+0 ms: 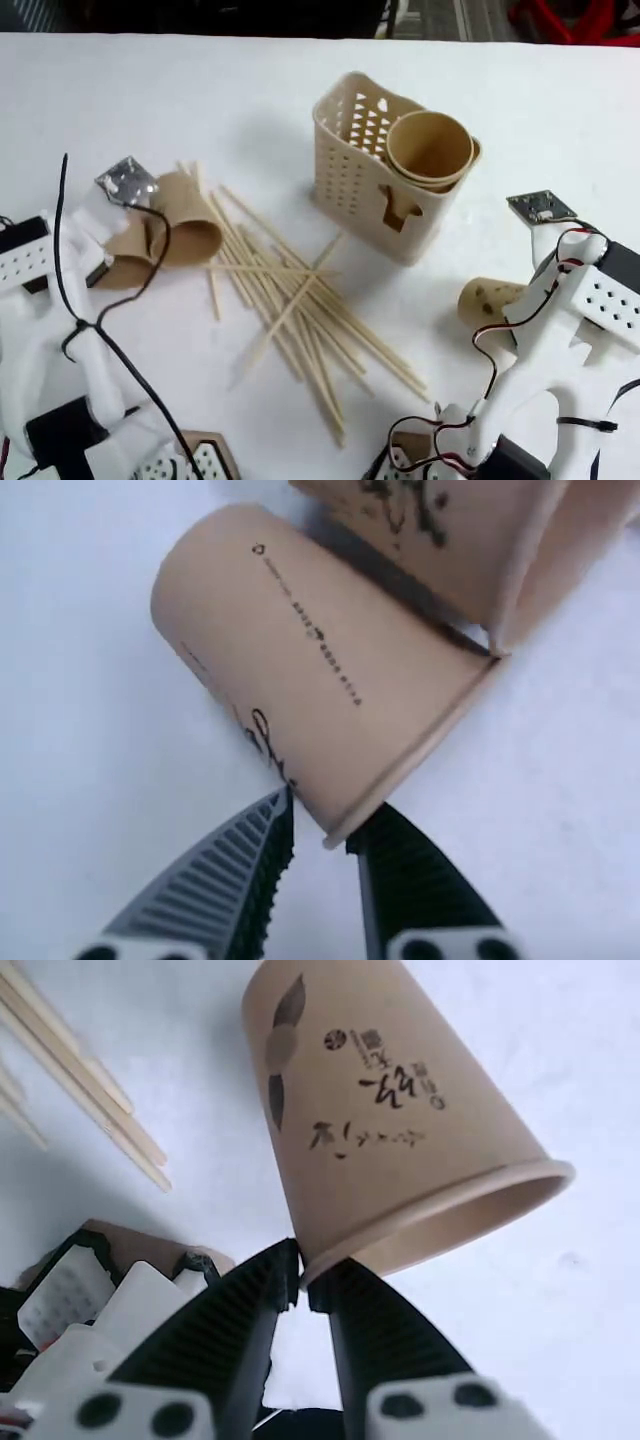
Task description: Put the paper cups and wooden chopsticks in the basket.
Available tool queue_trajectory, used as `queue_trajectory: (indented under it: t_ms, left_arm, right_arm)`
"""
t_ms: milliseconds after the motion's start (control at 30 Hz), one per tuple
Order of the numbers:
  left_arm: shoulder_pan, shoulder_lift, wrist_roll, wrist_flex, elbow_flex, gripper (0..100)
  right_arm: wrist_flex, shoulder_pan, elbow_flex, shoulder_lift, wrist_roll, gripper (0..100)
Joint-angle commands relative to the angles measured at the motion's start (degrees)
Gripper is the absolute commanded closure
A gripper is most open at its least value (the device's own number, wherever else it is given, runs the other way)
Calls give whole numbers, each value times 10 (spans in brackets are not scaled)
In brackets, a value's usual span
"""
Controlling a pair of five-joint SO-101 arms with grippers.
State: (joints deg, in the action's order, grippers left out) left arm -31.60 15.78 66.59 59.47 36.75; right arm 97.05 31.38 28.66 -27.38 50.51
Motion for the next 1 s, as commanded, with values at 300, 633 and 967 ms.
queue_trajectory:
  t_ms: [300, 633, 967]
  left_arm:
    - [11, 188, -131, 44, -4, 979]
    - [27, 365, -209, 158, -54, 979]
    - [216, 366, -344, 287, -285, 979]
  right_arm:
    - [6, 4, -18, -15, 6, 978]
    - [6, 4, -14, -15, 6, 978]
    - [-10, 4, 14, -17, 6, 978]
